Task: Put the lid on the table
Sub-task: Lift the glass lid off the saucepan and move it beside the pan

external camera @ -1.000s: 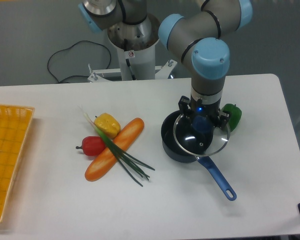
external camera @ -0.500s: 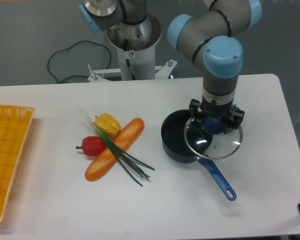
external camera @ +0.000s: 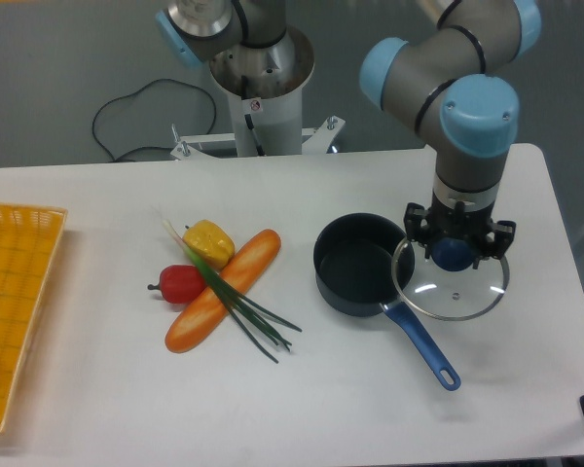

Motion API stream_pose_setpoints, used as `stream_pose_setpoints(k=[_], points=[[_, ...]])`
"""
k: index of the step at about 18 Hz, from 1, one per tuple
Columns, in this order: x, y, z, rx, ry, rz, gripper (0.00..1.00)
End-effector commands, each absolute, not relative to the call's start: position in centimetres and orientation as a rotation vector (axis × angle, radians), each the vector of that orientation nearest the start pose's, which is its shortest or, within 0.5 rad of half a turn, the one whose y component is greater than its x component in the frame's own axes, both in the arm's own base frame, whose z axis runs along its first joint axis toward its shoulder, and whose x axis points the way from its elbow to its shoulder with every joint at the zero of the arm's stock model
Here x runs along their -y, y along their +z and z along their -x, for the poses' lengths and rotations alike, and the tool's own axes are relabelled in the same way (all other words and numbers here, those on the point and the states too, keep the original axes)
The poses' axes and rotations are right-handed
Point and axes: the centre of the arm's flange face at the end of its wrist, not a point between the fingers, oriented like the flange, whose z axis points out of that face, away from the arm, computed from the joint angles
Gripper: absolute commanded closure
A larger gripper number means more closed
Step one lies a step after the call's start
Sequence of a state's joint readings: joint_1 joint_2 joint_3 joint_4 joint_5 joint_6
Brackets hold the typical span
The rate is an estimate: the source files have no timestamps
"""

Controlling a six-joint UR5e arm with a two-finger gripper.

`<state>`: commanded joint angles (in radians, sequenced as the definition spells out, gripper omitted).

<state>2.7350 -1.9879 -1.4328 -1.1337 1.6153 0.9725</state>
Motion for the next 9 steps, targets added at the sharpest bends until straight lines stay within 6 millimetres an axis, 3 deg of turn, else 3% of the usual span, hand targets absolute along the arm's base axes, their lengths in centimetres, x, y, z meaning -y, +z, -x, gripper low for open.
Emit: stream_pose_setpoints(k=[5,9], points=[[-36.6,34.7,58.8,0.359,0.243,3.079,0.45],[-36.3,34.5,60.0,0.375,0.246,3.075,0.45]])
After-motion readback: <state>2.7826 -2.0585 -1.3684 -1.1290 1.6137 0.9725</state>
